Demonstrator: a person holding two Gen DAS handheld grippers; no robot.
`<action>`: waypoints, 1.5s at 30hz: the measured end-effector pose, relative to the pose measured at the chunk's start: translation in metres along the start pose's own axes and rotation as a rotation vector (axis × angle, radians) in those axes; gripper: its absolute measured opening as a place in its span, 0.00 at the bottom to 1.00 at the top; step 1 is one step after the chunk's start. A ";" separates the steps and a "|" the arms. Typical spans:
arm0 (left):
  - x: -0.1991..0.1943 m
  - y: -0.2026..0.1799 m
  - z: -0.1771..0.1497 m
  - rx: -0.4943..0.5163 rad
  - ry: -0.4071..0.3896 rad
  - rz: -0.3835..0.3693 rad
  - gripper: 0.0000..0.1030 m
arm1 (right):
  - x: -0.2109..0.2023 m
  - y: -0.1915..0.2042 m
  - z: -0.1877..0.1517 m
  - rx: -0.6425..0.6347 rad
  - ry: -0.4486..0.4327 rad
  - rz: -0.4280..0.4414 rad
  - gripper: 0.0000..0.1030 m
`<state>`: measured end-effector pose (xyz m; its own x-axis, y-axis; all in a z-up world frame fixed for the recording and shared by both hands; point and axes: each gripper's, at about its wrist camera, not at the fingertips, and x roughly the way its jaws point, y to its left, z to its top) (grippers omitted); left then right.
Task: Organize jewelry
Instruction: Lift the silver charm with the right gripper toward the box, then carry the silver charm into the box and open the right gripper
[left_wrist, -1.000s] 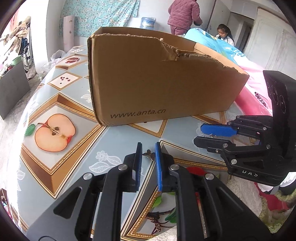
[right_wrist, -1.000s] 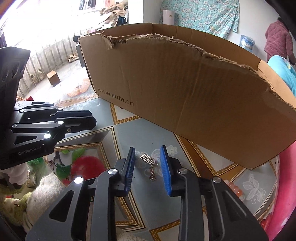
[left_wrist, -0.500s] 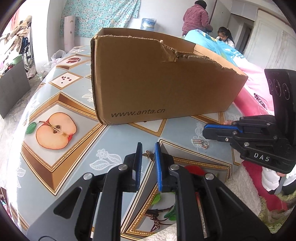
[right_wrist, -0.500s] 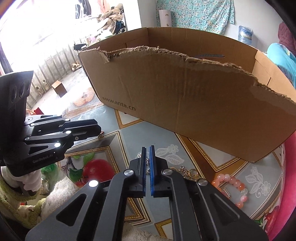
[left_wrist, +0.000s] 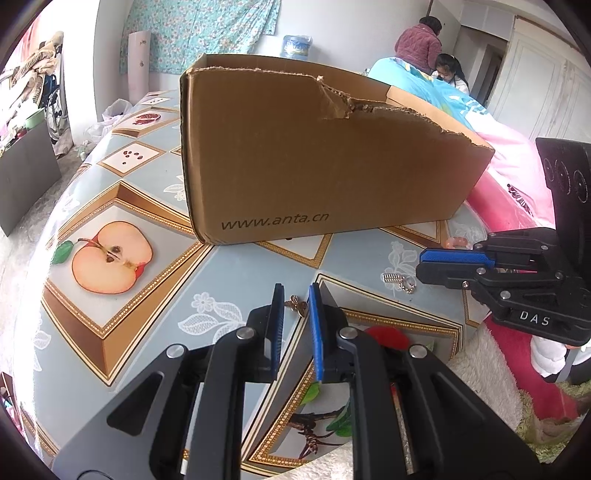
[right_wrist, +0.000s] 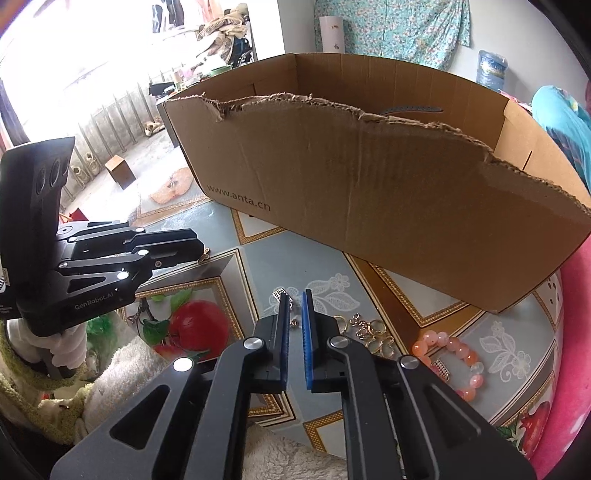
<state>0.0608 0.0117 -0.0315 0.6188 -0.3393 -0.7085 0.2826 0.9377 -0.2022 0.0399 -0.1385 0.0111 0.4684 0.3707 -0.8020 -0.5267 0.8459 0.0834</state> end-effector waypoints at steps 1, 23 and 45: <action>0.000 0.000 0.000 0.000 0.002 0.000 0.12 | 0.002 0.003 0.000 -0.009 0.003 0.000 0.19; -0.006 0.000 0.001 -0.002 -0.011 0.013 0.12 | -0.009 -0.008 0.005 0.085 -0.036 0.087 0.02; -0.087 -0.044 0.114 0.089 -0.235 -0.149 0.12 | -0.116 -0.035 0.102 0.044 -0.435 0.133 0.02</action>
<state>0.0779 -0.0088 0.1164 0.7156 -0.4905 -0.4973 0.4397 0.8695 -0.2249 0.0755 -0.1719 0.1617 0.6583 0.5957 -0.4602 -0.5761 0.7922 0.2014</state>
